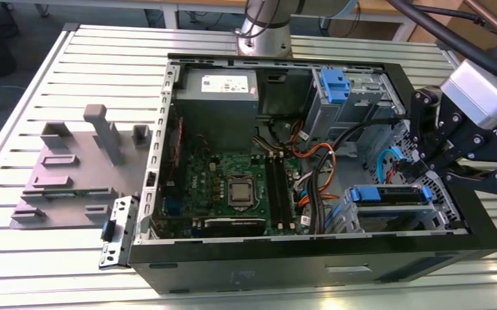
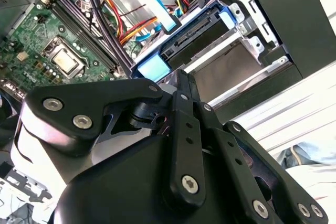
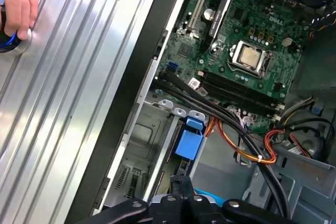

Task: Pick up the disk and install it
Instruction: 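Insert the first disk wire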

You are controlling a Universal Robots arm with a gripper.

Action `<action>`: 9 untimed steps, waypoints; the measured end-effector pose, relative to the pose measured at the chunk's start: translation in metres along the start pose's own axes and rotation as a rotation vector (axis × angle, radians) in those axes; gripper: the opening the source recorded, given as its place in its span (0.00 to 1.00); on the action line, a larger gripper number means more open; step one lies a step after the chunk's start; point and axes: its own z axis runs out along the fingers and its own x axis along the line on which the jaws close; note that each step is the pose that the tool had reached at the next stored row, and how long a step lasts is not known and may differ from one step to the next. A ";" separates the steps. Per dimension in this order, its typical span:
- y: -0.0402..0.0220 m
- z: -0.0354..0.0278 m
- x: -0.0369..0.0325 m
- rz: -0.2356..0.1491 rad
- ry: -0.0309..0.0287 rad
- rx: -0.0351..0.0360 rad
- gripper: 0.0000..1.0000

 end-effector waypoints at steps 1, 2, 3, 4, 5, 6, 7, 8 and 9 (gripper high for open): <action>0.0000 0.0000 0.0000 -0.003 0.0001 -0.0002 0.11; 0.0000 0.0000 0.0000 -0.005 0.0001 -0.0004 0.11; 0.0000 0.0000 0.0000 -0.008 0.0003 -0.0006 0.11; 0.0000 0.0000 0.0000 -0.011 0.0003 -0.0008 0.11; 0.0000 0.0000 0.0000 -0.013 0.0004 -0.0010 0.11; 0.0000 0.0000 0.0000 -0.016 0.0005 -0.0012 0.11; 0.0000 0.0000 0.0000 -0.019 0.0006 -0.0014 0.11; 0.0000 0.0000 0.0000 -0.021 0.0007 -0.0016 0.11; 0.0000 0.0000 0.0000 -0.024 0.0008 -0.0018 0.11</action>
